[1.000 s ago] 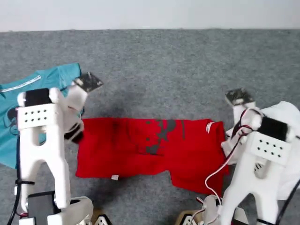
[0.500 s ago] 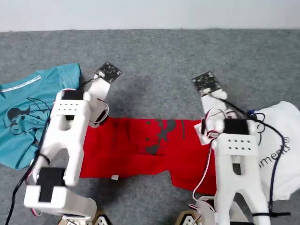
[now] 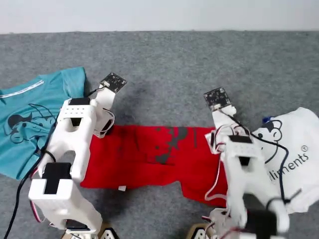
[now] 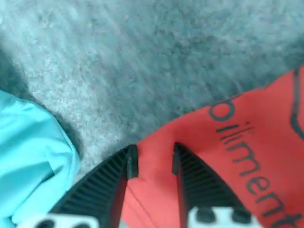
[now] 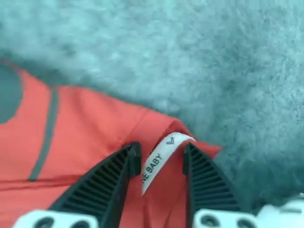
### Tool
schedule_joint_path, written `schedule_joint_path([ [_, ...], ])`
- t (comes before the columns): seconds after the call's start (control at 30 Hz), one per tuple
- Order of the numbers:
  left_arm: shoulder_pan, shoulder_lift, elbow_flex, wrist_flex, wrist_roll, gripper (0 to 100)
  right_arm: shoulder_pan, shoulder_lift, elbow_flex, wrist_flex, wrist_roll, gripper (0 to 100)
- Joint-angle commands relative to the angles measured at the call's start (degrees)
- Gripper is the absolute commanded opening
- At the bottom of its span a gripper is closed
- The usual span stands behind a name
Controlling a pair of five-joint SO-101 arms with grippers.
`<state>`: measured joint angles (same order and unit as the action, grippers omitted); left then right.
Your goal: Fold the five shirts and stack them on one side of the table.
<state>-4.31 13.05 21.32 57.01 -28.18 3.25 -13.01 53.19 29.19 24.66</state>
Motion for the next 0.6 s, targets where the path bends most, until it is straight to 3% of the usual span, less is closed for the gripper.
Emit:
schedule_joint_path([
  [0.0, -0.26, 0.62, -2.07, -2.90, 0.53, 13, 2.68, 8.84, -8.62, -1.71, -0.70, 14.7],
  [0.27, -0.44, 3.25, -2.15, -7.47, 0.62, 13, 2.42, 22.55, -22.68, -1.10, -0.70, 14.7],
  [0.47, -0.53, 3.25, -2.51, -9.49, 0.97, 13, 2.42, 17.27, -24.70, 7.43, -0.70, 14.7],
  [0.57, -0.53, 3.08, -7.16, -6.59, 6.59, 13, 2.42, 11.21, -24.70, 11.82, -0.70, 15.0],
])
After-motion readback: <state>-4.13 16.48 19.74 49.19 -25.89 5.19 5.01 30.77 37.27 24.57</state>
